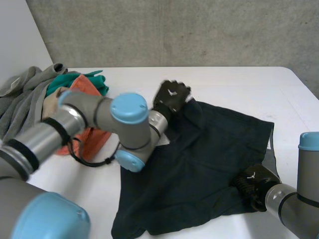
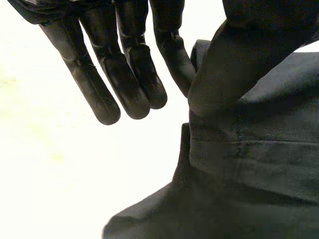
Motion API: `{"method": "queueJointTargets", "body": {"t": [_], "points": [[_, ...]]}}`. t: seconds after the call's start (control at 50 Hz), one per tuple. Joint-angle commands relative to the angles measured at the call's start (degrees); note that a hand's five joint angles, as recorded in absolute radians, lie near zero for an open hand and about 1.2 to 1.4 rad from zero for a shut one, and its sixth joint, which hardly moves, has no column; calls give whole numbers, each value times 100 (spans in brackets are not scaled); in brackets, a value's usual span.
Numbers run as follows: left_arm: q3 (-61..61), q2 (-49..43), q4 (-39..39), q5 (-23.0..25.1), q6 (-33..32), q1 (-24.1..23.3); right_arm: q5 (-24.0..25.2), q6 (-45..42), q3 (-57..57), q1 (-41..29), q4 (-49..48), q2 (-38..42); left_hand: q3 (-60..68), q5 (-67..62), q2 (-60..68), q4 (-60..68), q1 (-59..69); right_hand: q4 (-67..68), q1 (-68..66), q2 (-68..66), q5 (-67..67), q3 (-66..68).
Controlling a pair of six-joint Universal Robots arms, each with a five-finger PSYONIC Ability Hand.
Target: Fold the laundry.
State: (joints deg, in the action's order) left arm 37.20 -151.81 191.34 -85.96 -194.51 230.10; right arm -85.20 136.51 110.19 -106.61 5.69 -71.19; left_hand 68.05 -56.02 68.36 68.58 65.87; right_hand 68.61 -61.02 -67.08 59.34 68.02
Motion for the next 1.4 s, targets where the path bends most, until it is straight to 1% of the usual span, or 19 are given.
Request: {"method": "queueJointTargets", "body": {"t": [0.02, 0.12, 0.28, 0.38, 0.44, 0.48, 0.5, 0.56, 0.64, 0.74, 0.82, 0.98, 1.14, 1.2, 1.26, 1.28, 1.3, 1.34, 1.4], "points": [[1596, 1329, 290, 35, -43, 711, 4, 7, 11, 0, 11, 26, 1195, -1398, 1164, 1142, 1413, 1139, -1898, -1292, 1066, 1198], [2334, 1803, 98, 378, -96, 1028, 4, 7, 2, 9, 20, 18, 1195, -1398, 1164, 1142, 1413, 1139, -1898, -1292, 1066, 1198], [2898, 1919, -694, 370, -885, 1098, -5, 24, 2, 18, 11, 9, 1195, -1398, 1164, 1142, 1413, 1139, -1898, -1292, 1066, 1198], [3039, 1901, -782, 370, -1036, 1090, -5, 33, -6, 61, -50, -9, 1097, -1300, 1067, 1044, 1315, 1139, -1898, -1292, 1066, 1198], [3092, 1971, -774, 291, -1019, 1046, -23, 42, 2, 53, -129, -61, -4285, 4082, -4315, -4338, -4067, 1139, -1898, -1292, 1066, 1198], [3109, 2094, -774, 177, -1001, 1019, -23, 42, 2, 44, -130, -88, -5778, 5574, -5808, -5830, -5559, 1139, -1898, -1292, 1066, 1198], [3118, 2207, -774, 107, -984, 1019, -14, 51, 2, 35, -138, -105, -5805, 5602, -5836, -5858, -5587, 1139, -1898, -1292, 1066, 1198], [3363, 2743, -800, -201, -940, 1019, 4, 182, -6, 35, -130, -228, -5565, 5362, -5595, -5618, -5347, 1139, -1898, -1292, 1066, 1198], [4048, 3639, -809, -342, -677, 923, 91, 534, -94, 44, -130, -290, -5532, 5328, -5562, -5584, -5313, 1139, -1898, -1292, 1066, 1198], [5268, 4869, -992, -386, 253, 572, 206, 1069, -278, 70, -173, -290, -5081, 4877, -5111, -5134, -4863, 1139, -1898, -1292, 1066, 1198], [6033, 5284, -1527, -456, 790, 203, 206, 1561, -358, 62, -366, -290, -4724, 4521, -4754, -4777, -4506, 1139, -1898, -1292, 1066, 1198], [6756, 5180, -2048, -588, 1126, -448, 171, 2265, -323, 79, -902, -439, -4690, 4487, -4721, -4743, -4472, 1139, -1898, -1292, 1066, 1198], [6678, 4706, -2039, -1088, 1100, -598, 101, 2599, -174, 79, -1280, -659, -4355, 4151, -4385, -4407, -4136, 1139, -1898, -1292, 1066, 1198], [6634, 4565, -2030, -1125, 1073, -598, 57, 2652, -138, 79, -1360, -756, -4153, 3950, -4183, -4206, -3935, 1139, -1898, -1292, 1066, 1198], [6581, 4397, -2013, -1133, 1056, -607, 39, 2670, -77, 79, -1378, -861, -3198, 2994, -3228, -3250, -2979, 1139, -1898, -1292, 1066, 1198], [6572, 4371, -2004, -1142, 1055, -607, 56, 2670, -77, 79, -1360, -879, -2544, 2340, -2574, -2597, -2326, 1139, -1898, -1292, 1066, 1198], [6555, 4362, -1952, -1142, 1055, -607, 56, 2566, -77, 70, -1291, -914, -972, 769, -1002, -1025, -754, 1139, -1898, -1292, 1066, 1198], [6528, 4423, -1847, -1151, 1055, -607, 56, 2451, -77, 62, -1185, -984, 350, -553, 319, 297, 568, 1139, -1898, -1292, 1066, 1198], [6528, 4581, -1635, -1177, 1012, -642, 83, 1759, -24, 79, -615, -1326, 1195, -1398, 1164, 1142, 1413, 1139, -1898, -1292, 1066, 1198]]}}
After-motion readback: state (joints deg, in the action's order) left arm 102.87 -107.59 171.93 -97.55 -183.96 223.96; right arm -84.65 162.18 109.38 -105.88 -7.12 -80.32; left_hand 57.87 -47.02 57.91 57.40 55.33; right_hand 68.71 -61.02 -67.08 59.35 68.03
